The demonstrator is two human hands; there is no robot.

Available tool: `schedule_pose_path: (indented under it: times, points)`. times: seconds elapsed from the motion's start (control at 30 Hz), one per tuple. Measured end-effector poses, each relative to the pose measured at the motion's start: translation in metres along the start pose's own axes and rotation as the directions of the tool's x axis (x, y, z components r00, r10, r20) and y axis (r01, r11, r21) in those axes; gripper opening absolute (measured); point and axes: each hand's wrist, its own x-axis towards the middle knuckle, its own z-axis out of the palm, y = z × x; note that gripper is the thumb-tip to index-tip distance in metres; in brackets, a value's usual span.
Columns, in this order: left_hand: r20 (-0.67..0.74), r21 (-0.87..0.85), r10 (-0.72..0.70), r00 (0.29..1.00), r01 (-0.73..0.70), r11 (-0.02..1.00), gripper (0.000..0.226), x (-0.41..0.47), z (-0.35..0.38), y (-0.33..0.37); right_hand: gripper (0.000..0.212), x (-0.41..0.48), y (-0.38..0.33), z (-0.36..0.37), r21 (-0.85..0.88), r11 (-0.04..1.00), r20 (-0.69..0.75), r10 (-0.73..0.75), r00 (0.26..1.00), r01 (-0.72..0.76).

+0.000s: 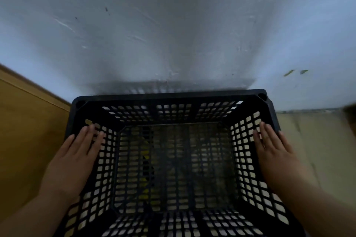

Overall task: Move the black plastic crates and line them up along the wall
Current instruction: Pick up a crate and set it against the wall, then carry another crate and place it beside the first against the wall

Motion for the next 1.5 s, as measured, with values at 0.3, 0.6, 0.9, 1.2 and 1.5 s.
schedule_pose_path:
  times: [0.3, 0.6, 0.9, 1.2, 1.5]
  points:
    - [0.012, 0.017, 0.007, 1.000, -0.007, 1.000, 0.126, 0.030, 0.035, -0.033, 0.061, 0.018, -0.031, 0.013, 0.049, 0.998, 0.009, 0.035, 0.999, -0.035]
    - [-0.012, 0.044, -0.104, 0.995, 0.104, 0.994, 0.102, 0.033, 0.019, -0.026, 0.077, 0.031, -0.031, 0.003, 0.022, 0.996, 0.063, 0.091, 0.994, -0.092]
    - [-0.224, -0.065, -0.004, 0.974, -0.011, 0.998, 0.095, 0.050, -0.116, 0.055, 0.094, 0.014, -0.026, -0.107, 0.090, 0.910, 0.209, 0.381, 0.901, -0.406]
    - [-0.487, -0.020, 0.434, 0.758, -0.507, 0.862, 0.090, 0.033, -0.299, 0.240, 0.073, -0.097, 0.057, -0.252, 0.164, 0.637, 0.360, 0.672, 0.647, -0.753]
    - [-0.554, 0.138, 0.723, 0.413, -0.811, 0.569, 0.093, -0.094, -0.408, 0.494, 0.073, -0.351, 0.180, -0.306, 0.072, 0.290, 0.268, 0.916, 0.299, -0.954]
